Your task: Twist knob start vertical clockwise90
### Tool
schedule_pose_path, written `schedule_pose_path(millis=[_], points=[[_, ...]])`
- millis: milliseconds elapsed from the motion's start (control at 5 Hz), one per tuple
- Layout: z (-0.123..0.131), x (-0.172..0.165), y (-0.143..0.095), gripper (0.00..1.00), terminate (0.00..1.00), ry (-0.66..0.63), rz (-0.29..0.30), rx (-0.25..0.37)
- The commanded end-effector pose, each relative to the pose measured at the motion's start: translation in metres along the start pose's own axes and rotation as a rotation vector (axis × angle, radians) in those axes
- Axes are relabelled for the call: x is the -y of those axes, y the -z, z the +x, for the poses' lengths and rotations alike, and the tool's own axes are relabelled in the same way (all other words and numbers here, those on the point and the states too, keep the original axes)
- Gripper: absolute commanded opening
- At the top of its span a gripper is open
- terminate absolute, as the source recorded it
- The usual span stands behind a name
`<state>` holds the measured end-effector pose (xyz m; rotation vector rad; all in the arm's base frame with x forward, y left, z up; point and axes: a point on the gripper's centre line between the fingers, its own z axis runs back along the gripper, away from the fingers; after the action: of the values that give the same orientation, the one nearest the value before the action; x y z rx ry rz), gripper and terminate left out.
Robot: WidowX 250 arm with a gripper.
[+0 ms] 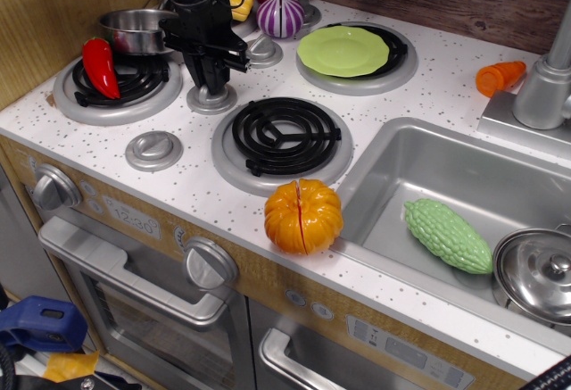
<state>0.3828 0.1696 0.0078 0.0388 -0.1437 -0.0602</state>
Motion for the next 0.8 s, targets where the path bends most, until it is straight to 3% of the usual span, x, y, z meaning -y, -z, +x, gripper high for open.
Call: schedule_pose_path(millis=[0,200,400,600], points=[[-0.015,-0.002,0.008,0.00,0.00,0.320,0.038,-0.069],[-0.024,0.000,0.011,0.00,0.00,0.553,0.071,-0.031],[-0.039,-0.008,0.010,0.00,0.00,0.794,0.098,-0.031],[-0.050,-0.026,0.010,0.00,0.00,1.023,0.019,-0.043]])
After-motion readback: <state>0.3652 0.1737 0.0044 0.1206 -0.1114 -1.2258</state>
